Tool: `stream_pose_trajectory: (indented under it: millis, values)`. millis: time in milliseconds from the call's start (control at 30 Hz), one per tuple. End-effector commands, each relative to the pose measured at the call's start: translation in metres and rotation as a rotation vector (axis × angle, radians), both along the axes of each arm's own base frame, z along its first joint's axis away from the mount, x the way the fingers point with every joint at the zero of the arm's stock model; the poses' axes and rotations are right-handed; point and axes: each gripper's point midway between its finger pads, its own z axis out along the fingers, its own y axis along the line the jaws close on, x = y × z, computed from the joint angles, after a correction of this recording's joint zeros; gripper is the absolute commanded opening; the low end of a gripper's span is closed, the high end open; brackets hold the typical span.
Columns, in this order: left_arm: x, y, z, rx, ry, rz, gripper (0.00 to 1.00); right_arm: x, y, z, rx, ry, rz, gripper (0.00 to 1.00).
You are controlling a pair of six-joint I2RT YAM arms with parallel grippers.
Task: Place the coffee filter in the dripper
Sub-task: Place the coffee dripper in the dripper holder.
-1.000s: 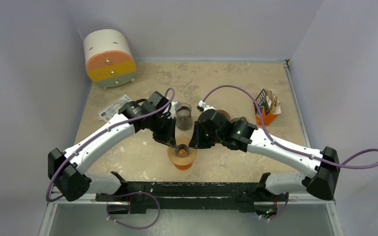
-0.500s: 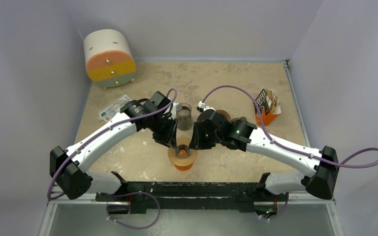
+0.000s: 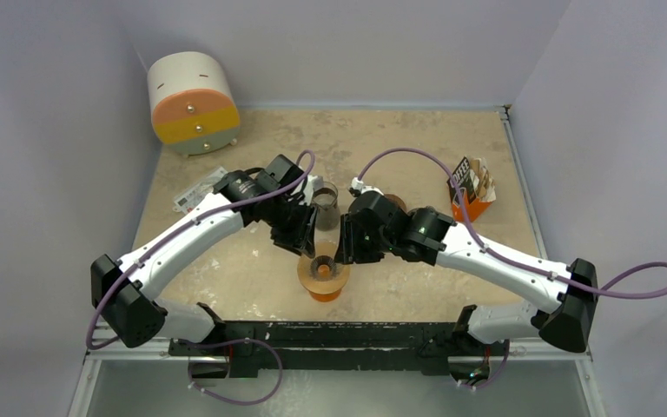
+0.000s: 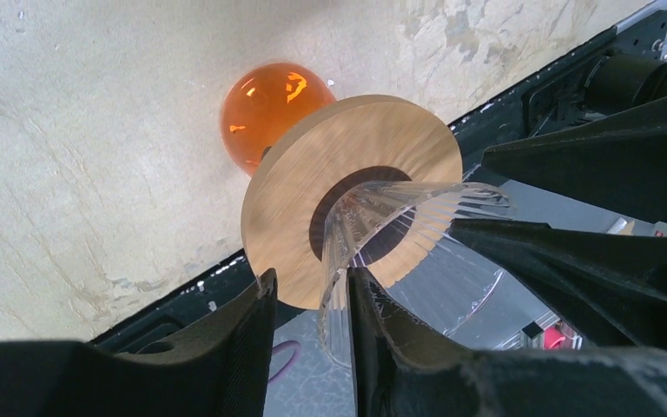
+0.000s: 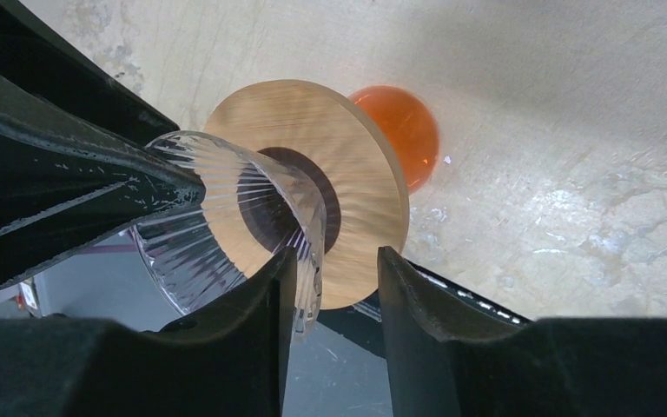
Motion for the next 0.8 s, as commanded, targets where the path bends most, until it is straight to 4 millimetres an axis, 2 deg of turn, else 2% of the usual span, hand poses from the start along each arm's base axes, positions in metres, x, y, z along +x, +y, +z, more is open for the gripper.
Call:
stream_pose_trajectory:
  millis: [0, 133, 367, 533, 633, 767]
  values:
    - [0.009, -0.007, 0.015, -0.025, -0.047, -0.019, 0.34, 0.008, -0.003, 0.020, -0.002, -0.058, -0.012, 0.44]
    - [0.012, -0.006, 0.021, -0.017, -0.067, -0.023, 0.39, 0.014, -0.008, 0.032, -0.018, -0.099, -0.020, 0.51]
    - [0.020, 0.003, 0.035, 0.030, -0.122, -0.024, 0.49, 0.031, -0.033, 0.061, -0.080, -0.221, -0.052, 0.57]
    - [0.025, 0.004, 0.053, 0.020, -0.170, -0.028, 0.57, 0.045, -0.058, 0.086, -0.144, -0.338, -0.079, 0.59]
    - [0.030, 0.005, 0.067, 0.017, -0.213, -0.023, 0.64, 0.055, -0.079, 0.102, -0.213, -0.420, -0.092, 0.60]
    - [0.038, 0.010, 0.079, 0.025, -0.276, -0.015, 0.69, 0.070, -0.109, 0.122, -0.315, -0.527, -0.115, 0.62]
